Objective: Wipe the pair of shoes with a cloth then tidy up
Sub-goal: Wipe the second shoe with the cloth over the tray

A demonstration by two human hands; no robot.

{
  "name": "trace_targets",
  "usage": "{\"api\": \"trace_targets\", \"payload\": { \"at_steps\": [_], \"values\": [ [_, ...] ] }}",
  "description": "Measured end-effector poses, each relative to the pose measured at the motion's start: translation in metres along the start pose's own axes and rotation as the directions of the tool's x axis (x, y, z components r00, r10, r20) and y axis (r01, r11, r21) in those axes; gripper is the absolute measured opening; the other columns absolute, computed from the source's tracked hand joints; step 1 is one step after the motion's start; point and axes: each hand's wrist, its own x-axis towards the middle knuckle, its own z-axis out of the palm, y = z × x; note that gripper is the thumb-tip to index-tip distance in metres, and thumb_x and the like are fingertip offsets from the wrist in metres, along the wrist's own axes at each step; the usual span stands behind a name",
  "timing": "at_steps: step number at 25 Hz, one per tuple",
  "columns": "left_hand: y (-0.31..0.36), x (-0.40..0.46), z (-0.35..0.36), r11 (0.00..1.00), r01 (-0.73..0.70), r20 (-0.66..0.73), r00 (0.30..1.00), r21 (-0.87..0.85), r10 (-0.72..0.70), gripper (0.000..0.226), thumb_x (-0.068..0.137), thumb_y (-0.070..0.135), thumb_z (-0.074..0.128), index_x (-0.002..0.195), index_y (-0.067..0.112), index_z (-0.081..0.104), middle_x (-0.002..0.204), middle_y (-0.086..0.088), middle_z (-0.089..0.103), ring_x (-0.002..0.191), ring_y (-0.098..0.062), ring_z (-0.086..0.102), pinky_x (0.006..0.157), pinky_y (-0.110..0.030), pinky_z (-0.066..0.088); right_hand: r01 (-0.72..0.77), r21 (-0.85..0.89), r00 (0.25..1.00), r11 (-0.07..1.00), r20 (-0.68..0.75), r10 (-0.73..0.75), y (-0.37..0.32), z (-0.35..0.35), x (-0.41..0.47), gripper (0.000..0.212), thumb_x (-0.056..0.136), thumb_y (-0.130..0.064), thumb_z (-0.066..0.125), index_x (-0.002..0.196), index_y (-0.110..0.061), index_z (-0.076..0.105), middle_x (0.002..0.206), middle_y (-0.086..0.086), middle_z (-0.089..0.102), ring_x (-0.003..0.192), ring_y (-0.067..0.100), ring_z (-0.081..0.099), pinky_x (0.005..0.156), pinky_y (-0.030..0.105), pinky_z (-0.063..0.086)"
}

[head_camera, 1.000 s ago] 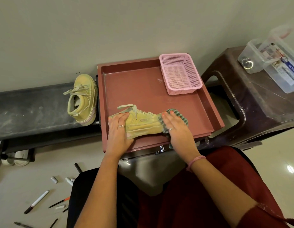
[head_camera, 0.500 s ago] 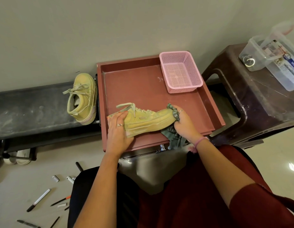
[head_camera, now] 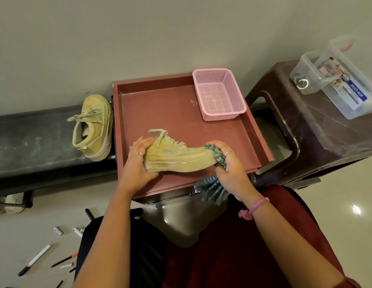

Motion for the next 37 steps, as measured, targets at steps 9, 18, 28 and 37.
{"api": "trace_targets", "payload": {
  "at_steps": [9, 18, 28, 37],
  "values": [
    [0.071, -0.033, 0.042, 0.391, 0.276, -0.196, 0.539, -0.878, -0.819, 0.059, 0.083, -0.008, 0.051, 0.140, 0.002, 0.039, 0.136, -0.011, 0.047, 0.120, -0.025, 0.053, 0.102, -0.038, 0.046, 0.121, -0.117, 0.956, 0.986, -0.254, -0.148, -0.017, 0.039, -0.018, 0.067, 0.068, 0.020, 0.041, 0.120, -0.020, 0.053, 0.120, -0.007, 0.049, 0.118, 0.008, 0.047, 0.107, 0.025, 0.036],
    [0.122, -0.069, 0.039, -0.386, 0.198, 0.399, 0.729, -0.901, -0.556, 0.045, 0.097, 0.027, 0.051, 0.133, 0.001, 0.050, 0.124, -0.022, 0.063, 0.115, -0.032, 0.061, 0.101, -0.045, 0.047, 0.321, -0.254, 0.947, 0.912, 0.057, -0.317, -0.017, 0.040, -0.054, 0.069, 0.076, 0.014, 0.036, 0.140, -0.012, 0.040, 0.144, 0.001, 0.035, 0.138, 0.017, 0.028, 0.117, 0.031, 0.021],
    [0.088, -0.085, 0.028, -0.245, 0.251, 0.348, 0.760, -0.936, -0.549, 0.055, 0.097, 0.005, 0.049, 0.146, 0.025, 0.033, 0.120, -0.007, 0.066, 0.104, -0.026, 0.068, 0.074, -0.043, 0.059, 0.594, -0.513, 0.725, 0.620, 0.675, -0.137, -0.027, 0.001, 0.009, 0.090, 0.069, 0.024, 0.043, 0.146, -0.022, 0.032, 0.152, -0.001, 0.032, 0.141, 0.012, 0.024, 0.115, 0.019, 0.013],
    [0.066, -0.089, 0.010, -0.169, 0.372, 0.396, 0.710, -0.913, -0.582, 0.036, 0.099, 0.011, 0.048, 0.135, 0.016, 0.044, 0.118, -0.010, 0.066, 0.087, -0.023, 0.071, 0.066, -0.039, 0.060, 0.287, -0.453, 0.957, 0.844, 0.179, -0.229, -0.060, 0.029, 0.025, 0.040, 0.083, 0.005, 0.053, 0.119, -0.013, 0.053, 0.103, 0.000, 0.061, 0.088, 0.009, 0.056, 0.071, 0.002, 0.038]
  ]
}}
